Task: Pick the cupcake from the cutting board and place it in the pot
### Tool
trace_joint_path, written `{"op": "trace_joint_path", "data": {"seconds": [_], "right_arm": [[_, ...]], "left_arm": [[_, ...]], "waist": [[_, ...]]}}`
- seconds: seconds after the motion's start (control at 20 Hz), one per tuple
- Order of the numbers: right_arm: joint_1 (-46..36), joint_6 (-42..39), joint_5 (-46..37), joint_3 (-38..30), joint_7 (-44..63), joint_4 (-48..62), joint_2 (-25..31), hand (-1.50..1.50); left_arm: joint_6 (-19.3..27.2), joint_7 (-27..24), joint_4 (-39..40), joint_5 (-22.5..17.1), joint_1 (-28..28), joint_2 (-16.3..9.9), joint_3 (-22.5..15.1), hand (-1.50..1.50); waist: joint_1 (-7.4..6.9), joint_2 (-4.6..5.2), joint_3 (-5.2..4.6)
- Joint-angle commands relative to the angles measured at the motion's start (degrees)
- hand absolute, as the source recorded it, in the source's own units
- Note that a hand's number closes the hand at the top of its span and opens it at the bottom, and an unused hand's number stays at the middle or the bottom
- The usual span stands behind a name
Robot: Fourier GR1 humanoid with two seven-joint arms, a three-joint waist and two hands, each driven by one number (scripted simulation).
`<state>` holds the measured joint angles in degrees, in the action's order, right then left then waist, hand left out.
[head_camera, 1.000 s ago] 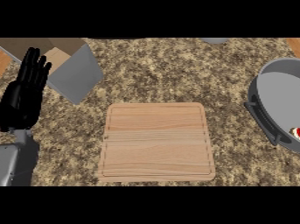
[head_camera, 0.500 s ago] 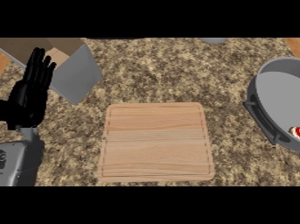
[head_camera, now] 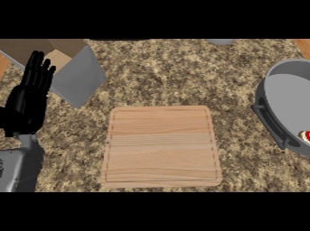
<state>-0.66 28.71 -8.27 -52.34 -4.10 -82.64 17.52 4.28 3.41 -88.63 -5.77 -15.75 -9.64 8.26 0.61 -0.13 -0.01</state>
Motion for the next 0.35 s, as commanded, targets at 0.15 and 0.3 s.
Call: {"op": "trace_joint_path", "data": {"seconds": [0.15,0.3], "right_arm": [[9.23,-6.01,8.94,-5.78,-5.02,-2.38,-1.0,-1.5],[9.91,-7.62,10.83,-7.4,-6.89,0.75,1.28,-1.5]], "left_arm": [[-1.04,-1.17,1.11,0.42,0.16,-0.69,0.13,0.0],[-1.32,-0.61,-0.3,-0.84,1.7,-0.18,0.61,0.0]], "waist": [[-0.14,0.07,0.02],[-0.33,0.08,0.01]]}}
